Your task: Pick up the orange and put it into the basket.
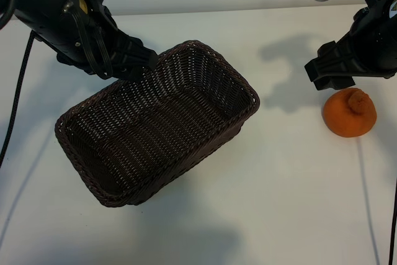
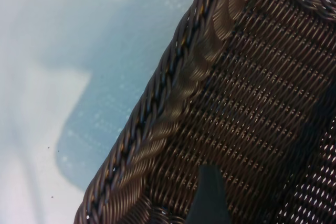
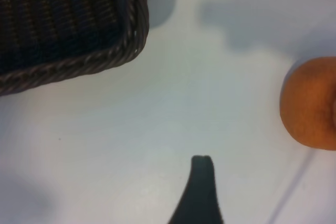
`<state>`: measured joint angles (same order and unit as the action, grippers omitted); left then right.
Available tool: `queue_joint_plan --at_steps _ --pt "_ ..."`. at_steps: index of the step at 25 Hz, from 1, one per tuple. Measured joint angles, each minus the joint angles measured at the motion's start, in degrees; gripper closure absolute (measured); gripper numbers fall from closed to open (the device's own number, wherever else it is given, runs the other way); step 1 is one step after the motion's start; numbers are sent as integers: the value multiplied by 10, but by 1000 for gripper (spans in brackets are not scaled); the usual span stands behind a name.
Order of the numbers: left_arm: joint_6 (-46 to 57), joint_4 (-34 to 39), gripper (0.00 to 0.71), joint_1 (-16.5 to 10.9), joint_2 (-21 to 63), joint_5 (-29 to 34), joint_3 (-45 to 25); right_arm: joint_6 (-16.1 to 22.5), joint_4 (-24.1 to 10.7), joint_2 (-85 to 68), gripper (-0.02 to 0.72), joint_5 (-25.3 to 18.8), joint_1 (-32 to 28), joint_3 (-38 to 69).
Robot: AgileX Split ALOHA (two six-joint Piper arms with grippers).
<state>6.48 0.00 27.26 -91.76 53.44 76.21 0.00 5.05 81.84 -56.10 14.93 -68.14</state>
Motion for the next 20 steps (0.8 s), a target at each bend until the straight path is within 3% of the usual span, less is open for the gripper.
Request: queue_joint_plan --at_steps 20 --pt "0 0 121 0 0 0 0 8 0 0 108 5 0 0"
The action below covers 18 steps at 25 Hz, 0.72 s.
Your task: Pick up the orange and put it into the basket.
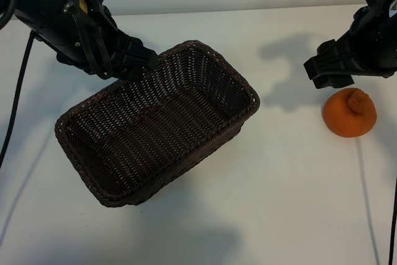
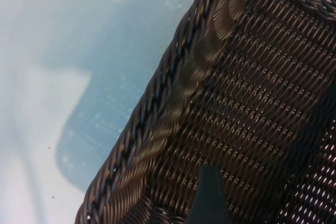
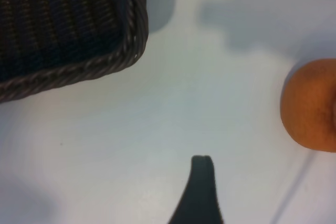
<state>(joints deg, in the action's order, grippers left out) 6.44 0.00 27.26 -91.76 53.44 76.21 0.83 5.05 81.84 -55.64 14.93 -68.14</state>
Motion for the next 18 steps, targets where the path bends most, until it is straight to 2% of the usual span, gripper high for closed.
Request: queue_joint_plan --at_steps 18 --pt "-1 0 121 0 0 -8 0 1 0 0 108 1 0 0"
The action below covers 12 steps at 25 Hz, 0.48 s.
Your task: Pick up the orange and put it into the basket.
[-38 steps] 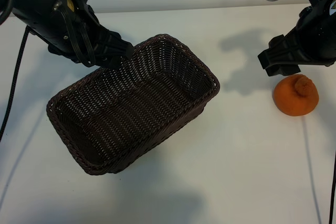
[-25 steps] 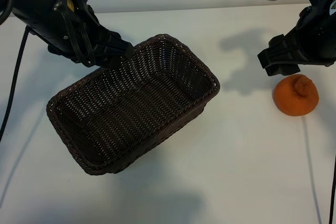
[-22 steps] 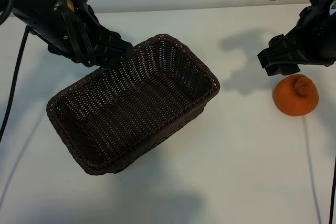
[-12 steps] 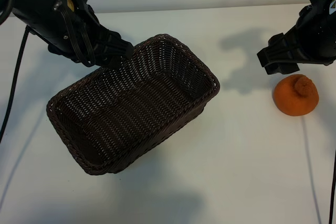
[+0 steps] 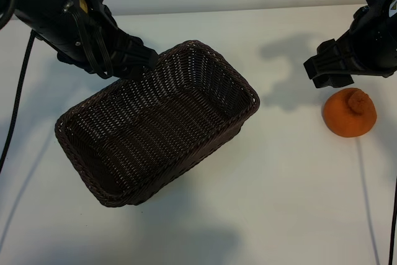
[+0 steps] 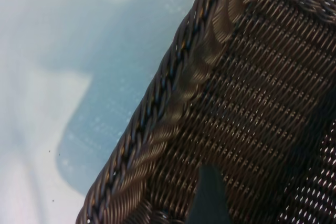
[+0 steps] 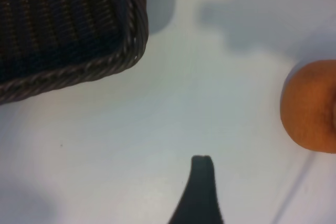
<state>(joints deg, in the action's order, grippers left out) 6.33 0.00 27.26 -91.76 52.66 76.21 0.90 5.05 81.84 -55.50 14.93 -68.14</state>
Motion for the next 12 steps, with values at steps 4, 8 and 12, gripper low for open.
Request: queue_joint_plan --at_steps 4,8,12 --pt "0 0 121 0 0 -1 0 0 0 0 108 0 0 0" --pt "6 0 121 0 0 20 0 0 0 0 108 0 0 0" --pt "62 26 121 0 0 66 0 0 0 0 108 0 0 0"
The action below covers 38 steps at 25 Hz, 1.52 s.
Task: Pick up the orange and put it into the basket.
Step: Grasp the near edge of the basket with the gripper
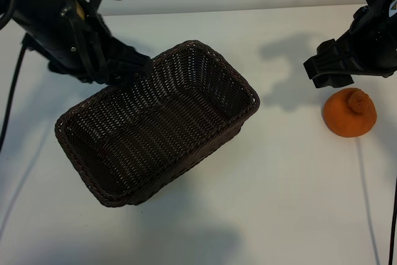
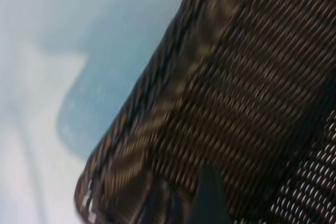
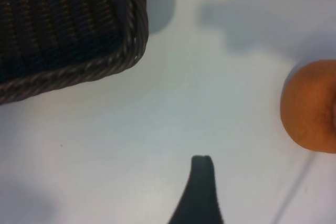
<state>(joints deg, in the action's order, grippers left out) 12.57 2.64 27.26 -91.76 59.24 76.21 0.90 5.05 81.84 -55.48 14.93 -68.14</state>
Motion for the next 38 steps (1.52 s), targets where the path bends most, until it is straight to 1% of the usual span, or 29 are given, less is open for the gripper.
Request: queue_joint_plan --at_steps 4,6,9,15,17,19,22,26,30,35,38 --pt "148 85 121 0 0 49 1 0 0 0 108 0 0 0" --pt "187 116 121 0 0 75 2 0 1 0 108 0 0 0" --pt "209 132 121 0 0 78 4 0 3 0 108 0 0 0" --pt "234 133 121 0 0 78 3 0 5 0 108 0 0 0" --pt "238 129 121 0 0 76 -10 0 5 0 108 0 0 0" --pt "244 123 121 0 1 64 -38 0 5 0 108 0 0 0" --pt "262 119 121 0 1 30 -88 0 5 0 108 0 0 0" --pt "303 118 121 0 1 -27 -145 0 5 0 108 0 0 0" --pt "336 108 121 0 1 -90 -185 0 5 0 108 -1 0 0" --pt "342 103 121 0 5 -108 -208 -1 5 0 108 -1 0 0" --pt "349 104 121 0 30 -112 -211 -1 5 0 108 -1 0 0"
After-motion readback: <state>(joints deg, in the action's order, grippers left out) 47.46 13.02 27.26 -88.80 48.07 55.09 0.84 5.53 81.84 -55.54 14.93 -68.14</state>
